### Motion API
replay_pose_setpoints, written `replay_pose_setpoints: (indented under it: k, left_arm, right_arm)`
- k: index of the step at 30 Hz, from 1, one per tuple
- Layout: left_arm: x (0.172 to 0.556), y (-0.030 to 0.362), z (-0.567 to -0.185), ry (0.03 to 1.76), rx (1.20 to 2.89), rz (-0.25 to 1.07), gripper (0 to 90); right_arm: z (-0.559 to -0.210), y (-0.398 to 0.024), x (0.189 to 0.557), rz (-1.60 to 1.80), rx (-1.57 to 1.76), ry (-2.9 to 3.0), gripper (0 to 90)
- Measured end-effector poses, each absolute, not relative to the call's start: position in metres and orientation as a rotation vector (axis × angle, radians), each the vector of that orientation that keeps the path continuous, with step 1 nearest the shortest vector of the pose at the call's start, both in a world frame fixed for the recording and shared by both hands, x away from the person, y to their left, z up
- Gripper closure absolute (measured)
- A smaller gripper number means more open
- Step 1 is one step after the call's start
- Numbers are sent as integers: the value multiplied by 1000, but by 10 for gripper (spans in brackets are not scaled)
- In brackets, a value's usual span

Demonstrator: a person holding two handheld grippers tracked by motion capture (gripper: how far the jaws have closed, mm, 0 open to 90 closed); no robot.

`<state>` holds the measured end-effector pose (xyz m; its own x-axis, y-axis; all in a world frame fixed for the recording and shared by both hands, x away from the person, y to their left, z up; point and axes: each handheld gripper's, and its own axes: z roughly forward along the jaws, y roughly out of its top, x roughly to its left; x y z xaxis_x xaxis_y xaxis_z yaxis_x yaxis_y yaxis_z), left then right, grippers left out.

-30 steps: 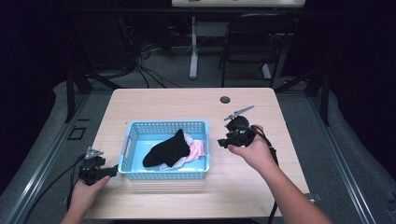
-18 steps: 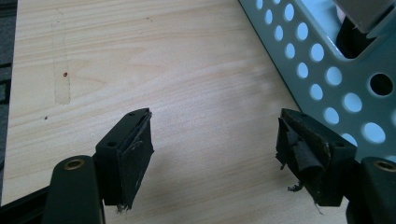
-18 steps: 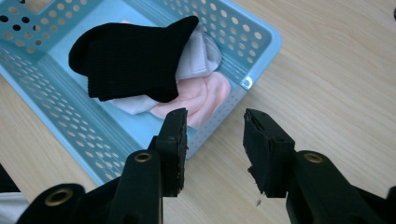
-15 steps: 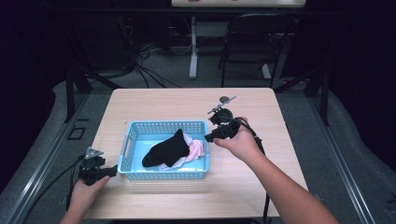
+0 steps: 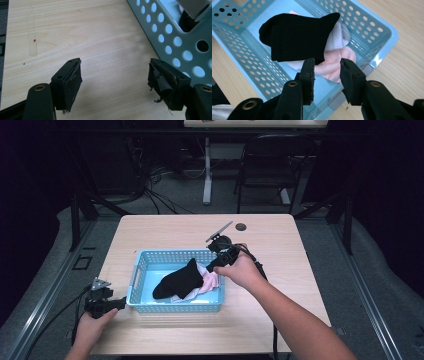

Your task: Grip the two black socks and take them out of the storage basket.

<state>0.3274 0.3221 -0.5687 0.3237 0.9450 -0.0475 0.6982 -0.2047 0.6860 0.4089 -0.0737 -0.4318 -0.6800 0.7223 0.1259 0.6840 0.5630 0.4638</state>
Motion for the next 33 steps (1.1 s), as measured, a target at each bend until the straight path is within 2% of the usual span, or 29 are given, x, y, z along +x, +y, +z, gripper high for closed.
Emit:
replay_pose_setpoints:
  k: [33]
  left_arm:
    - [328,323,-568,1440,1975,514,266]
  right_arm:
    - [-477,-5,450,627,1316,2798,647]
